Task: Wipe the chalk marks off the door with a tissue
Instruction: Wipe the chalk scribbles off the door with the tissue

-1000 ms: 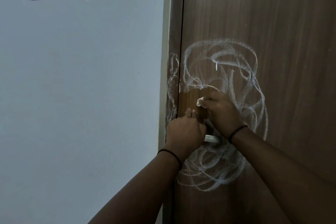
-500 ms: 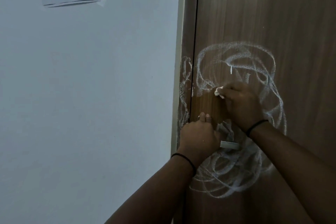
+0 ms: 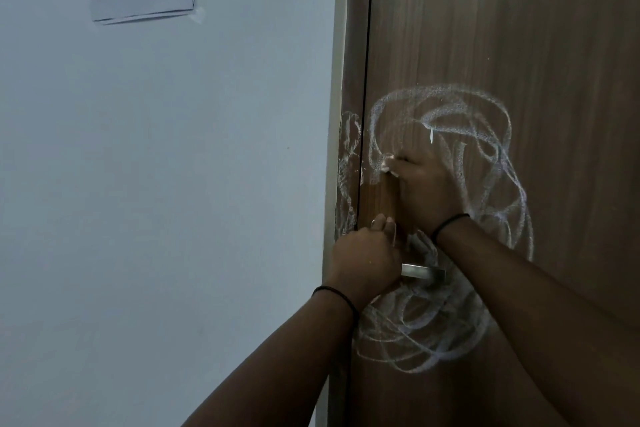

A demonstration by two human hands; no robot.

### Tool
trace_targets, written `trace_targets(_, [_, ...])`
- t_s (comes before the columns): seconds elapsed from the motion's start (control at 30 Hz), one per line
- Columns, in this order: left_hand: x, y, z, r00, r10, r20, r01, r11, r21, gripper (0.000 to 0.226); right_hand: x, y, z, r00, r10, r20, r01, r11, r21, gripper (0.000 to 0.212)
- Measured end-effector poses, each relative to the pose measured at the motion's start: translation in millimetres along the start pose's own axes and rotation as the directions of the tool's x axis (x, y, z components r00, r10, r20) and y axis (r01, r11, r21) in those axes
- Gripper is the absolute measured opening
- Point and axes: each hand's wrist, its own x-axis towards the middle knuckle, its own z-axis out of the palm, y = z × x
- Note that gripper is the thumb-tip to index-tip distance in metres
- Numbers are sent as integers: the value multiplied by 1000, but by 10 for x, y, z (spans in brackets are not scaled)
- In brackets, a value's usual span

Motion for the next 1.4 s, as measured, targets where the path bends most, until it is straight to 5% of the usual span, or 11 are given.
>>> trace_targets(0.13, [1,-21,13,1000,10,-8,-10,1000,3,53,-125,11,37,971,-197,135,194,980,38,13])
trace_targets(0.3, [-10,-37,21,1000,-6,-5,6,1000,-18,54,22,58,69,997,-76,-4,76,993,85,9])
trace_targets(0.5, [-44,-26,-17,999,11,-38,-13,999,-32,56,3,-37,155,933,-302,197,282,951,125,8])
trace_targets(0.67, [-16,-48,2,1000,10,0,-10,1000,-4,57,229,-131,114,994,-106,41,100,988,117,12])
trace_targets(0.83, [-20,-49,20,1000,-11,2,11,1000,25,61,89,-145,81,934,-285,218,271,958,89,12])
trace_targets(1.03, [12,-29,-1,999,-8,49,7,999,33,62,183,-12,17,991,-91,97,82,992,97,13])
trace_targets(1.23, [22,5,15,999,-14,39,11,995,96,58,-123,-10,-89,948,-254,192,260,965,-10,26])
trace_targets(1.4, [49,55,-30,999,-19,40,16,996,84,49,-180,313,-351,985,-150,85,156,985,-76,16])
